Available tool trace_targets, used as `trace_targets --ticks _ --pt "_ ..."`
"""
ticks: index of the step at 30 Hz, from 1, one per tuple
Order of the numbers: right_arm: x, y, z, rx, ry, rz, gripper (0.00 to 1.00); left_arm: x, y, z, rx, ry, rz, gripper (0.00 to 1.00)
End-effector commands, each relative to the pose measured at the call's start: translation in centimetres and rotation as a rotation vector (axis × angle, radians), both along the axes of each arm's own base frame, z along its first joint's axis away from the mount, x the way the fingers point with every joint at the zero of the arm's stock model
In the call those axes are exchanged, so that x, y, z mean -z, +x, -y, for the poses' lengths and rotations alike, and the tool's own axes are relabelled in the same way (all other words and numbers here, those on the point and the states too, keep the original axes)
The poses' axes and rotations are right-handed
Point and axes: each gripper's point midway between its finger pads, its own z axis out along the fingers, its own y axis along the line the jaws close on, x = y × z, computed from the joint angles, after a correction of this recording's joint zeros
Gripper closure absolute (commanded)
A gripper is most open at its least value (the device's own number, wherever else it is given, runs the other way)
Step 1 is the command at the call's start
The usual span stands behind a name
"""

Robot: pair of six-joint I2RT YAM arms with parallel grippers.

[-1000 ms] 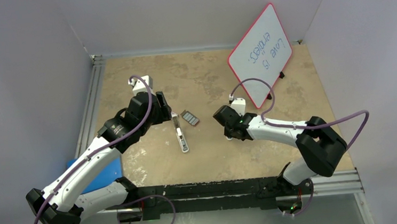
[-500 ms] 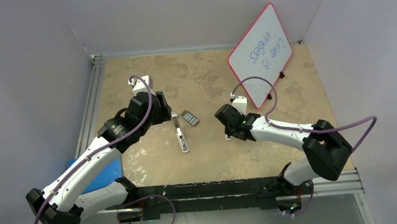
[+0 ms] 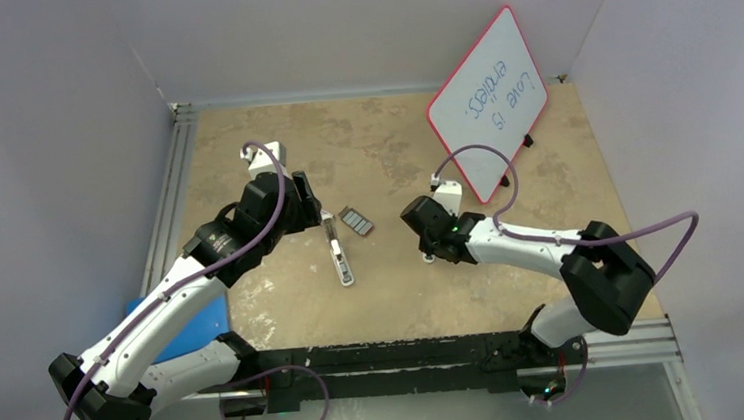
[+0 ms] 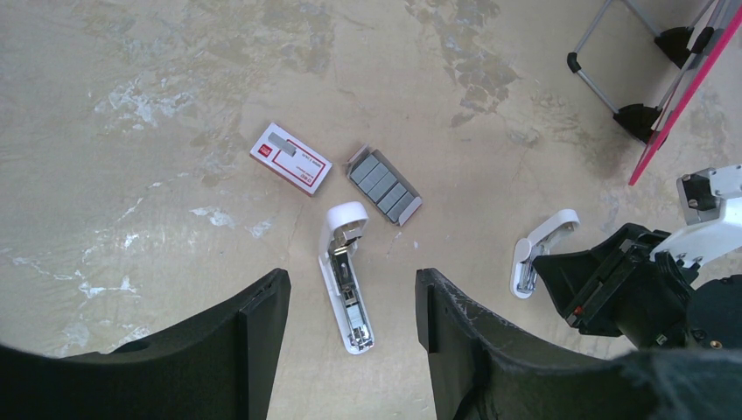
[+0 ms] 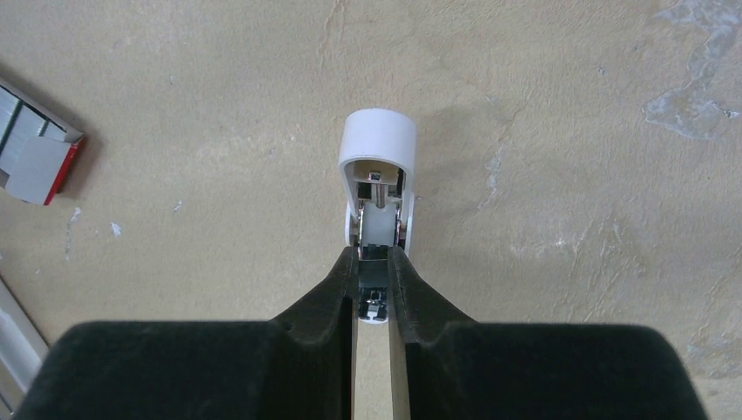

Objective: Load the staples into the stapler

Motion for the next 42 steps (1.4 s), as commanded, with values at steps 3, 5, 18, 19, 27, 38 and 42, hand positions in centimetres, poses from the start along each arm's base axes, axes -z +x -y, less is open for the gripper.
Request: trace_targets --ticks 3,5,18,19,27,38,42 --pt "0.2 0.2 0.1 0.027 -0.002 0.009 0.88 -0.9 0.5 0.3 0.003 -0.015 0.035 0.46" --pt "0.1 0.2 0.1 0.023 0.001 0.010 0.88 -0.8 0.6 0.3 0.003 -0.015 0.035 0.46" --pt "0.8 0.1 0.0 0.015 -0.006 -0.003 0.88 -0.8 0.6 0.3 0.002 -0.015 0.034 0.45" --pt "0.9 0.0 0.0 0.015 -0.008 -0.005 0.88 -0.8 0.5 0.3 0.004 -0.016 0.034 0.46" --pt "1.0 -0.1 0.3 0.017 -0.017 -0.007 0.88 -0.8 0.5 0.3 0.003 -0.018 0.035 0.45" --pt "0.0 -0.1 0.3 -0.027 0.005 0.043 0.86 -0.7 0.6 0.4 0.006 -0.017 0.032 0.46" --pt "0.1 -0.2 0.2 -0.031 0.006 0.039 0.85 -0.7 0.6 0.4 0.005 -0.017 0.031 0.46"
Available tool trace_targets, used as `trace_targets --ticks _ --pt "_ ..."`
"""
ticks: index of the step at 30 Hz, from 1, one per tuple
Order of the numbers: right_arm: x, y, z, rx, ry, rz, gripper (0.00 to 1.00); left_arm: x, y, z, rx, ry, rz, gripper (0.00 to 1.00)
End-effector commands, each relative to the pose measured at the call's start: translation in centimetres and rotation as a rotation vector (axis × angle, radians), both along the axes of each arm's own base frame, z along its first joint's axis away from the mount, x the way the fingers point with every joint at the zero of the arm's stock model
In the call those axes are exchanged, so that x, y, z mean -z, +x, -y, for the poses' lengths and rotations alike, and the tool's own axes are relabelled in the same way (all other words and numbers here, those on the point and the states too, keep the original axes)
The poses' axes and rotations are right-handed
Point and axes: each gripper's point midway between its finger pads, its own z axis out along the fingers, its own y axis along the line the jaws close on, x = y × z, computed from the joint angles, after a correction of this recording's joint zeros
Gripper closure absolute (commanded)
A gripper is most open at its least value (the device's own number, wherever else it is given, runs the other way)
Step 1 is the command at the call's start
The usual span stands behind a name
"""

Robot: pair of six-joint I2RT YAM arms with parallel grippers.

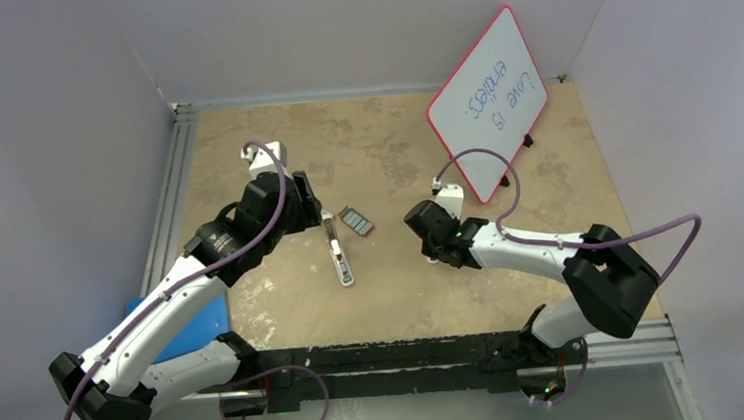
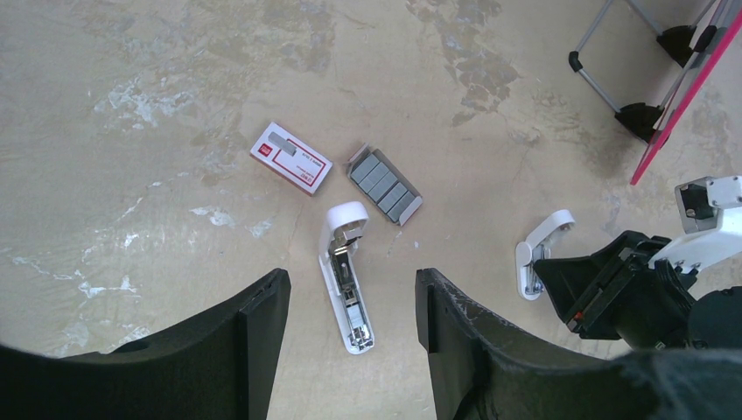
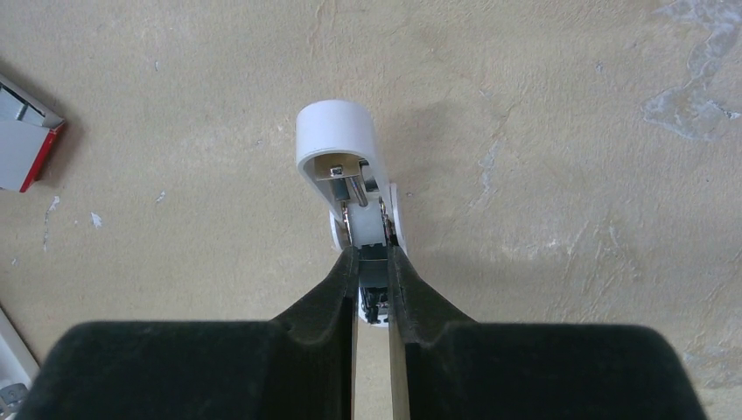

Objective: Load the staples into the stapler

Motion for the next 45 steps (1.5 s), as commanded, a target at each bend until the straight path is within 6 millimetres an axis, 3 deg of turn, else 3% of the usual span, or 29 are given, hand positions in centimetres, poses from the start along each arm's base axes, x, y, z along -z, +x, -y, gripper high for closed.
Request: trace_targets --ticks 1,15,23,45 --pt "-0.8 0.2 -0.4 -0.010 0.015 0.031 0.85 -0.8 0.6 0.4 0.005 -0.019 0.034 0.46" --pt "-0.4 -0.7 -0.6 -0.019 0.012 0.005 0.83 -0.9 0.5 0.4 0.008 -0.021 0.035 0.46" --pt "-2.5 0.2 -0.5 0.013 0.018 0.059 0.83 -0.9 0.5 0.4 0.008 -0.020 0.033 0.46" --pt "-0.1 0.0 -0.7 -0.016 -0.030 0.004 0.83 -0.9 0.5 0.4 0.006 -0.020 0.034 0.46"
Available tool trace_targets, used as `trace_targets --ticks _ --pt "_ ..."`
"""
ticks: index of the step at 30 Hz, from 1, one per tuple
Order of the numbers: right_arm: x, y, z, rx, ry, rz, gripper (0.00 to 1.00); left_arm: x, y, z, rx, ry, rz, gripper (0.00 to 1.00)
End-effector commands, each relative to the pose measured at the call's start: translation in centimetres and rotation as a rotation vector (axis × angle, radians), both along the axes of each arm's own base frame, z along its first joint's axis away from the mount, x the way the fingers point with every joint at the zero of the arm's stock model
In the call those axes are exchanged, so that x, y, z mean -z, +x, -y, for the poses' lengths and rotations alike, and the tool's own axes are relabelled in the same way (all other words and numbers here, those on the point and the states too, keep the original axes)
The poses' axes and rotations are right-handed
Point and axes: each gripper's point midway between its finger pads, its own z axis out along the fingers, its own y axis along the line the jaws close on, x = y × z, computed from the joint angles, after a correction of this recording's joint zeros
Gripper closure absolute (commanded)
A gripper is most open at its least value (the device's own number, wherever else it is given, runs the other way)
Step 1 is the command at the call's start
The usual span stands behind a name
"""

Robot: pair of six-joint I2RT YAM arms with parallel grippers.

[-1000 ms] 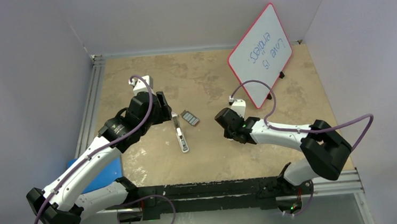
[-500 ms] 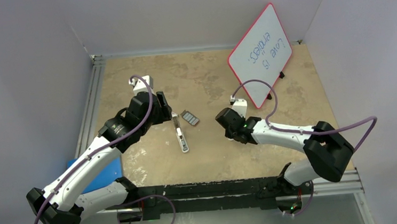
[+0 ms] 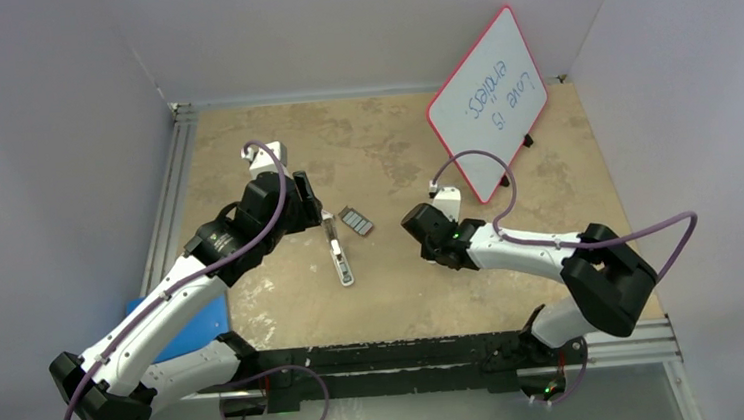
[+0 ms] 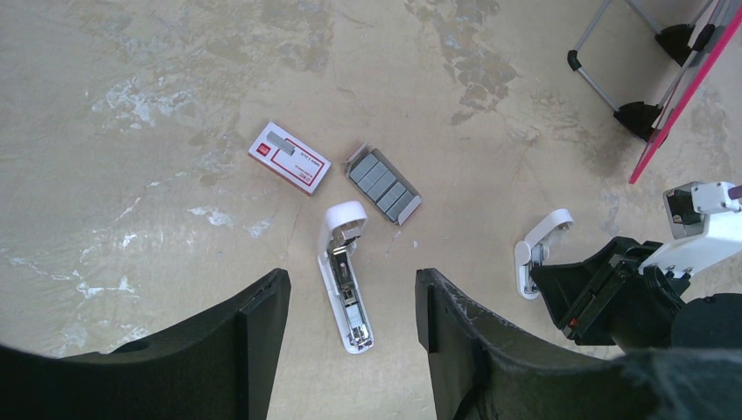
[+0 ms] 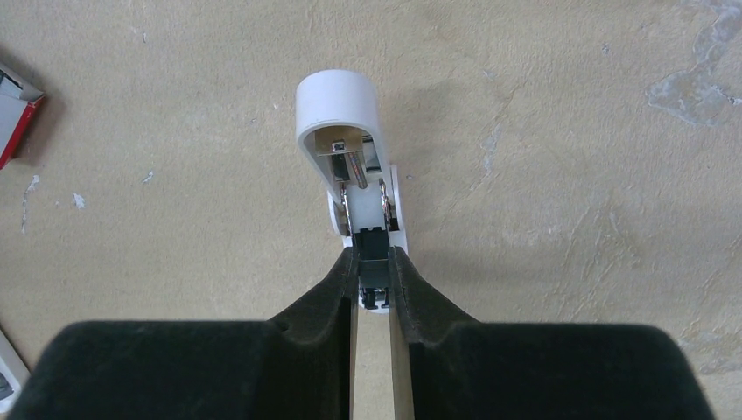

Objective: Load the staples into the stapler

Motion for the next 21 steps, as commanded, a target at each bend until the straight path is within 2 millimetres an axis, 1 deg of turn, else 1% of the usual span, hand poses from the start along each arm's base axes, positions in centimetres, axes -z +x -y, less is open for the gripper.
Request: trace_targets --ticks 1,8,11,16,21 --pt "-0.4 0.7 -0.6 -0.003 -0.004 0.024 0.83 -1.0 0.5 0.3 0.003 -0.019 0.037 0.46" --pt "-0.1 0.5 -0.9 -0.012 0.012 0.010 0.75 -0.9 0.5 0.3 0.004 -0.017 0.036 0.46" --pt "-0.5 0.5 -0.9 -0.008 0.021 0.019 0.73 -1.0 0.5 0.3 0.004 -0.018 0.037 0.46" --pt "-1.8 1.0 -1.1 0.005 0.033 0.044 0.70 -1.0 0.5 0.3 0.005 -0.018 0.037 0.46" --pt "-3.6 1.7 -1.3 0.027 0.055 0.077 0.68 -1.0 0.5 0.3 0.004 -0.019 0.038 0.46"
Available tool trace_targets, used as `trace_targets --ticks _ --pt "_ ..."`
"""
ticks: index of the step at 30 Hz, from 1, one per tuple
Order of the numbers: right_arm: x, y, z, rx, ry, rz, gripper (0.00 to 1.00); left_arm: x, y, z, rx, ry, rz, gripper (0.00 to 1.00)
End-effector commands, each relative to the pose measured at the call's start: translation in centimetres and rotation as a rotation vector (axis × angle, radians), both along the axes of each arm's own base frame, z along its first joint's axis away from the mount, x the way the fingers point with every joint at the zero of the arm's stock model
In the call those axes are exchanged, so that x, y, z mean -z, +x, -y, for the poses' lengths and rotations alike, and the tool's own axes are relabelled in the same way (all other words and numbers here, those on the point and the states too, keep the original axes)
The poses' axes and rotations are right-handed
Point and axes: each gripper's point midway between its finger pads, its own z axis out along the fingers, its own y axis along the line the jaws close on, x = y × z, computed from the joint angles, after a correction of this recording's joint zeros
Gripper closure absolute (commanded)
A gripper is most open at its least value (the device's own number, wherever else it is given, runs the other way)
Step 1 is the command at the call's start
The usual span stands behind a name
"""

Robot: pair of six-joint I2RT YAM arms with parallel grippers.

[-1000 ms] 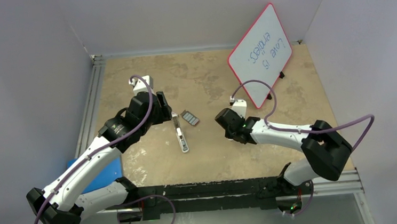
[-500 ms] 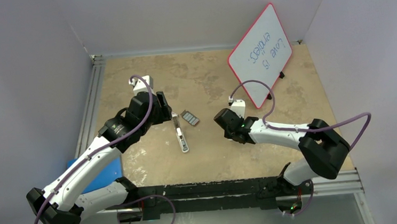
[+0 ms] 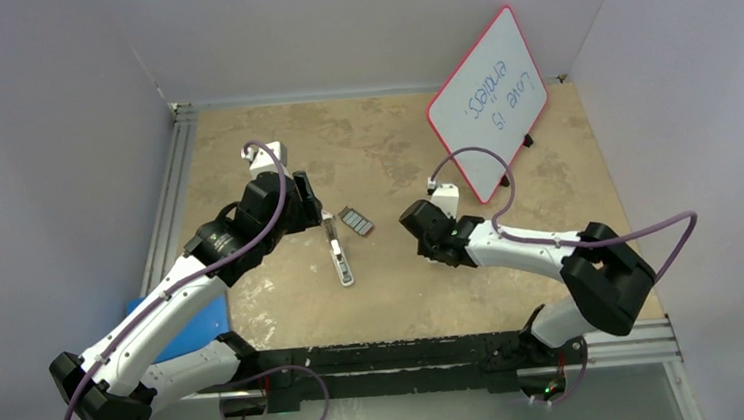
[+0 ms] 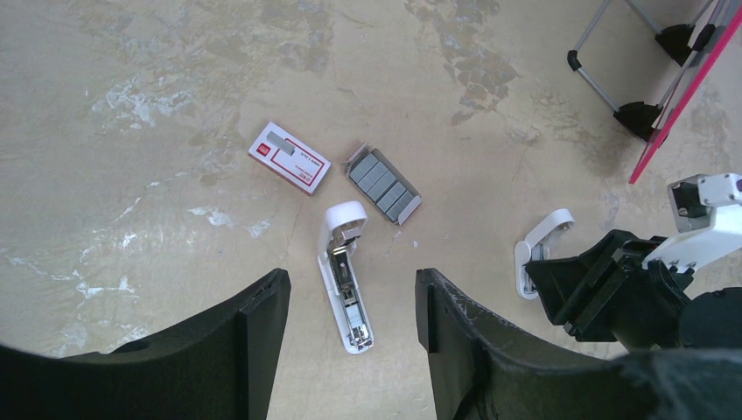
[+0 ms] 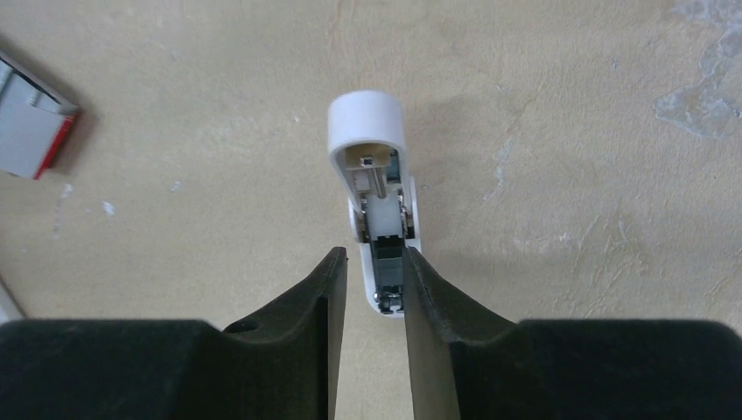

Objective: Load the staples into the stapler

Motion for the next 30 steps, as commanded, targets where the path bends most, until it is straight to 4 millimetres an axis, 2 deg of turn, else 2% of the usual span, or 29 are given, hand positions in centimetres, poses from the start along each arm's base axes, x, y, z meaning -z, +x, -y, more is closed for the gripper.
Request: trace_targets --ticks 1,4,10,14,17,21,27,30 --pt "-3.7 1.5 -0.9 0.036 0.053 0.084 0.67 -1.0 0.5 0.3 0.005 -0.018 0.036 0.46" --pt "-5.4 2.4 -0.9 0.062 0.066 0.138 0.62 -1.0 0.5 0.4 0.007 -0.022 0.036 0.46" --pt "-8.1 4.8 0.3 0.157 0.073 0.213 0.43 -1.0 0.4 0.5 0.011 -0.033 0.033 0.44" --pt "-8.7 6.4 0.8 0.157 0.053 0.231 0.29 -0.9 0.2 0.7 0.017 -0.042 0.024 0.41" --pt "-8.0 7.0 0.7 0.130 0.014 0.212 0.23 -0.8 0.1 1.1 0.037 -0.056 0.016 0.37" --pt "-6.2 7.3 -0.2 0.057 0.008 0.159 0.27 -1.0 -0.6 2.7 0.127 -0.104 0.015 0.32" --pt "-4.1 7.8 -0.7 0.028 -0.009 0.098 0.46 -1.0 -1.6 5.6 0.280 -0.190 0.011 0.32" --pt "-3.8 7.9 -0.5 0.039 -0.026 0.096 0.56 -0.5 -2.3 7.2 0.359 -0.230 -0.018 0.35"
